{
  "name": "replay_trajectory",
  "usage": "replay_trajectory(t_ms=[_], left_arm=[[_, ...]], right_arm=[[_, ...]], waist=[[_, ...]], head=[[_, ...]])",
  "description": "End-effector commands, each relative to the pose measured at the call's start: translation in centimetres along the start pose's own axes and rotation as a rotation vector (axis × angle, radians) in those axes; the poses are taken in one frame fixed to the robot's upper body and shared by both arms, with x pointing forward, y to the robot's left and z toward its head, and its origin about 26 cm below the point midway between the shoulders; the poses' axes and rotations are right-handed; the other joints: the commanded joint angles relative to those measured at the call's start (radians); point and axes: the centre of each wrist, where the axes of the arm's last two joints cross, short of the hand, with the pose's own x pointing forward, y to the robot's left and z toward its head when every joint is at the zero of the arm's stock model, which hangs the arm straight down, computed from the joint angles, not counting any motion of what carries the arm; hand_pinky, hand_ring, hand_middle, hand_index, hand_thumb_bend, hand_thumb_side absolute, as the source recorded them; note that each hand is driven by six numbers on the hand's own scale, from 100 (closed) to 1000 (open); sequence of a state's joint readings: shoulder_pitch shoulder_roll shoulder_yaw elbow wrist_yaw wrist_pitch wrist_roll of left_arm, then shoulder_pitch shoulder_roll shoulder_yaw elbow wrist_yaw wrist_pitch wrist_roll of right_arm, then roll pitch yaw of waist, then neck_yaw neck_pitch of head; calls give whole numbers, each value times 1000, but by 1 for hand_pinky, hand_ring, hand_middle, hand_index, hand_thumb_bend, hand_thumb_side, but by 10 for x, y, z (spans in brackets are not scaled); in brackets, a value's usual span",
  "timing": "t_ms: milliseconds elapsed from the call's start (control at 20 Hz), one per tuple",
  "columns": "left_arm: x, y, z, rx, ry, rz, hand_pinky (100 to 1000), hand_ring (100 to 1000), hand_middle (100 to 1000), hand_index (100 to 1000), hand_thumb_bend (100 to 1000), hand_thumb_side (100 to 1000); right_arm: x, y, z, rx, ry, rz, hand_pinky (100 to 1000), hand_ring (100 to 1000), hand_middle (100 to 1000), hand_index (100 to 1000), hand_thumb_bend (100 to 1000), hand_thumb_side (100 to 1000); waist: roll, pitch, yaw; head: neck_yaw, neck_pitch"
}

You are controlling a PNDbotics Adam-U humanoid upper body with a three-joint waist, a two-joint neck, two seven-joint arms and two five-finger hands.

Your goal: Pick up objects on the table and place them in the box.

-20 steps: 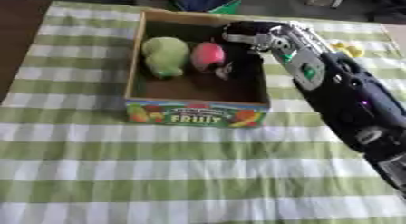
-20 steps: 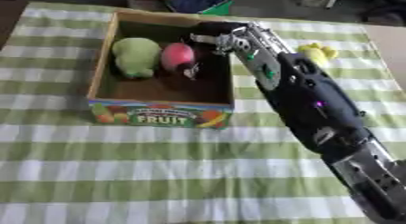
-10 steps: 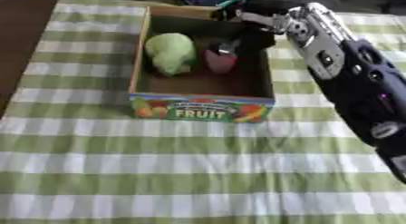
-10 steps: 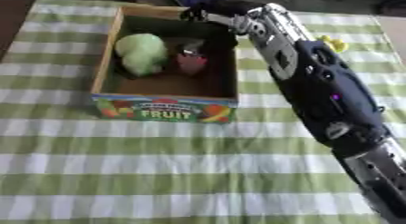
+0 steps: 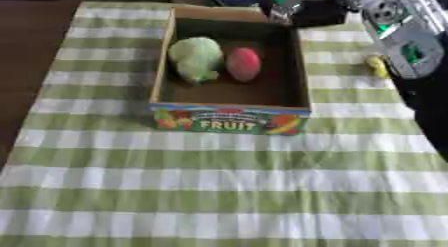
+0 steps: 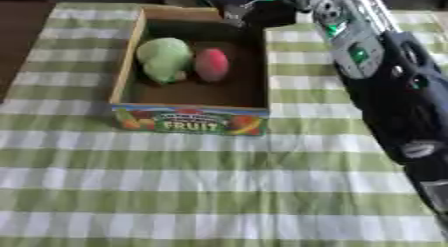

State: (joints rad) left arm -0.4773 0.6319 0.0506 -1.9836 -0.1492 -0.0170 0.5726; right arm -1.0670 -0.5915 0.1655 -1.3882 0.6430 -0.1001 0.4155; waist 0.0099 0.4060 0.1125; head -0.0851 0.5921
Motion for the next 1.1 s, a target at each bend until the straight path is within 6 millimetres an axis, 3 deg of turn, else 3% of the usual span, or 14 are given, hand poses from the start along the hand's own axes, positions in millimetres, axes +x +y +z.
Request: replay_trajectory(t_ms=[50, 400, 600, 800, 1100], left_arm=[[4, 6, -4, 18, -19, -16, 540, 788, 795, 943, 100, 910], [-1, 10, 1, 42, 7, -35, 540, 789, 796, 943, 100, 910], [-4, 11, 7, 58, 29, -40, 539, 788, 795, 942, 100, 910], [-7, 12, 11, 72, 50, -45, 538, 788, 795, 942, 100, 910], [-8, 13, 13, 79, 57, -46, 537, 788, 795, 943, 100, 910]], right_arm=[[-9, -37, 27, -139, 33, 15, 900, 878, 810, 933, 100, 886], [-20, -57, 83, -341, 137, -36, 878, 858, 781, 879, 100, 748], [-4, -36, 105, -486, 199, -51, 876, 866, 796, 884, 100, 749], [-8, -21, 121, -436, 267, 36, 878, 890, 815, 896, 100, 839], [-24, -8, 133, -247, 314, 180, 880, 906, 836, 910, 100, 854]], waist=[[11, -31, -4], [39, -37, -16], [52, -40, -17], [63, -43, -19], [69, -41, -19]], head=[[8, -8], [12, -6], [18, 10], [26, 33], [38, 32]])
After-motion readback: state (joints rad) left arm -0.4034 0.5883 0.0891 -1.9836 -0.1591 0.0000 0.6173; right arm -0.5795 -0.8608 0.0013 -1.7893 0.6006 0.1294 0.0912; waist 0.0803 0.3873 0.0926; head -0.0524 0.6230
